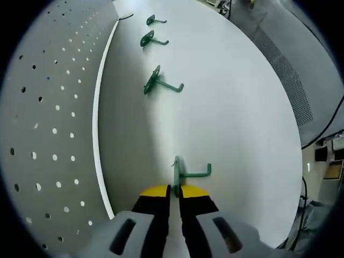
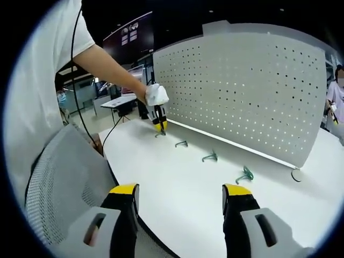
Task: Insert the hook assembly into the mounting plate slot until the hook locks in place.
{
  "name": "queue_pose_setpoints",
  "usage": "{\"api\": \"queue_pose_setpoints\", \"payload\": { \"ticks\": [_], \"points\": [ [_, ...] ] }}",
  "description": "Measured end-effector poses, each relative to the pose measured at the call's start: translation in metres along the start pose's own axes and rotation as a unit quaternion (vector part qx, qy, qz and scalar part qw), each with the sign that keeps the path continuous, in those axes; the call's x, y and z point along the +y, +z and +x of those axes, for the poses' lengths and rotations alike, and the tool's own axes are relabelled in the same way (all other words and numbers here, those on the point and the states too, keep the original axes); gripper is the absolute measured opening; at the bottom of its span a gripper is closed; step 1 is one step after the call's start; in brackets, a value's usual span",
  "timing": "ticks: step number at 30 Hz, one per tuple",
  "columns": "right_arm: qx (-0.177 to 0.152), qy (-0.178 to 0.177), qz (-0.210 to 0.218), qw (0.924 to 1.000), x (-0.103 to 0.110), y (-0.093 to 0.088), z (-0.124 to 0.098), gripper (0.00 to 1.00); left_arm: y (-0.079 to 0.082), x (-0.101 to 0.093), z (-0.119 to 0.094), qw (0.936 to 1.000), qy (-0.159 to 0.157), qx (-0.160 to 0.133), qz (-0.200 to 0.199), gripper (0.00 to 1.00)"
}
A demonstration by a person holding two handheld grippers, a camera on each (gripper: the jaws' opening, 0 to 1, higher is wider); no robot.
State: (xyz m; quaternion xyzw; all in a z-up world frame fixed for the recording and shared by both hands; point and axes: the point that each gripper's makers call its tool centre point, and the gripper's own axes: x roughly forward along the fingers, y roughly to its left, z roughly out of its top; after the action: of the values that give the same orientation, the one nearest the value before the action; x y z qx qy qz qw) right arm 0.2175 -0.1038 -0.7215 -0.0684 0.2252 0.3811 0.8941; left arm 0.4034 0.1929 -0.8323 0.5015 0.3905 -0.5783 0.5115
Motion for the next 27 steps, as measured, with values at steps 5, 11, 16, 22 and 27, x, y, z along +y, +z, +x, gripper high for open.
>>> {"api": "queue_pose_setpoints", "payload": {
  "ticks": [5,11,16,22,27],
  "points": [
    [0.0,0.001,0.002,1.0,0.0,-0.0004,0.0,0.6,0.0005,0.0011,-0.0004,1.0,-0.001,-0.005,0.002,0.09],
    [-0.001,0.0,0.001,1.0,-0.0002,0.0002,-0.0001,0.6,0.0017,-0.0015,-0.0002,0.9999,-0.001,-0.002,0.013,0.06],
    [0.0,0.0,-0.001,1.0,-0.0001,0.0001,-0.0002,0.6,0.0021,-0.0005,-0.0004,0.9999,0.007,0.003,0.012,0.04],
    [-0.002,0.003,0.0,1.0,0.001,0.0005,0.0002,0.61,0.0018,0.0004,0.0,0.9999,0.003,0.006,0.009,0.02],
    [-0.001,0.001,0.0,1.0,0.0002,0.0002,0.0001,0.61,0.0014,-0.0005,-0.0002,0.9999,0.011,0.002,0.008,0.02]
  ]
}}
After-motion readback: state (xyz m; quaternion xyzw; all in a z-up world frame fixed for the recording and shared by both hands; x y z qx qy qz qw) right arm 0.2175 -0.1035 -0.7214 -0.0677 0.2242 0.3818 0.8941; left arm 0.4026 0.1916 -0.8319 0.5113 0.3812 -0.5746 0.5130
